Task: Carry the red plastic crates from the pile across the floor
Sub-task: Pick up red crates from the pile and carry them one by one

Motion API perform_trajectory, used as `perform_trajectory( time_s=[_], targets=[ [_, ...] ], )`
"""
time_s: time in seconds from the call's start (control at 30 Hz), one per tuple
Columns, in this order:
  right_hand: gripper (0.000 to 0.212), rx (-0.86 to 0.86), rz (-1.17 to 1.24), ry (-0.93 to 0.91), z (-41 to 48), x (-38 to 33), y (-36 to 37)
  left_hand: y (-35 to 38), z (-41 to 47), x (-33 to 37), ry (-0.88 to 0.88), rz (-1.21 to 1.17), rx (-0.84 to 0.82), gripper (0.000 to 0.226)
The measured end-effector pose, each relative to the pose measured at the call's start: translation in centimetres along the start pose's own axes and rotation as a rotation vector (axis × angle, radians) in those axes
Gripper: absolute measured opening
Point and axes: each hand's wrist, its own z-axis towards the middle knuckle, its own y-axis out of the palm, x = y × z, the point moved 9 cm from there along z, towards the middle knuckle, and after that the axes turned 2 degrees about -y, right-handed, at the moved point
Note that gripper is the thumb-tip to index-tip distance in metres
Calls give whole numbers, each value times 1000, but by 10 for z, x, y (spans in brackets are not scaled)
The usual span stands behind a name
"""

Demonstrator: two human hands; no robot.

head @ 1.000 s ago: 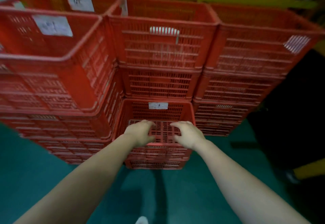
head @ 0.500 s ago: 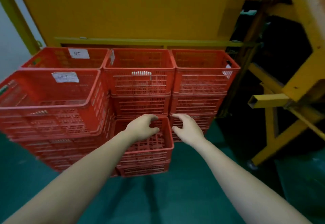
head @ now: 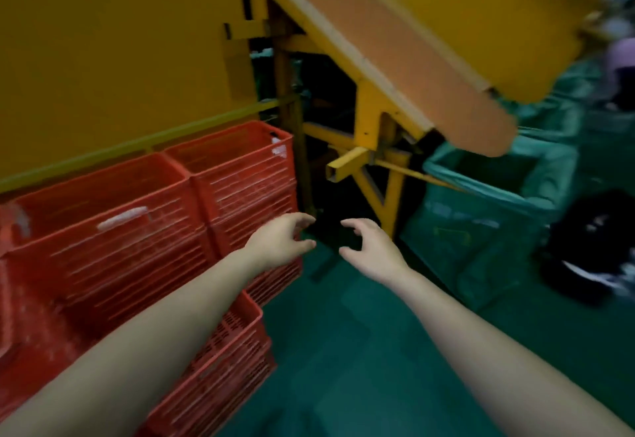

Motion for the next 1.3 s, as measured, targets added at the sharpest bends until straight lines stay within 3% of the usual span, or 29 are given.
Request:
perform_trajectory(
  time_s=[0.53, 0.73, 1.3],
  targets=[
    [63, 415, -166, 665, -331, 152, -194, 199, -64, 320, 667, 31, -418, 57],
    [60, 558, -215, 823, -467, 207, -274, 284, -124, 466, 842, -4, -576, 58],
    [56, 856, -326, 1248, -854, 338, -469, 514, -334, 845, 1246, -8, -814, 57]
  ],
)
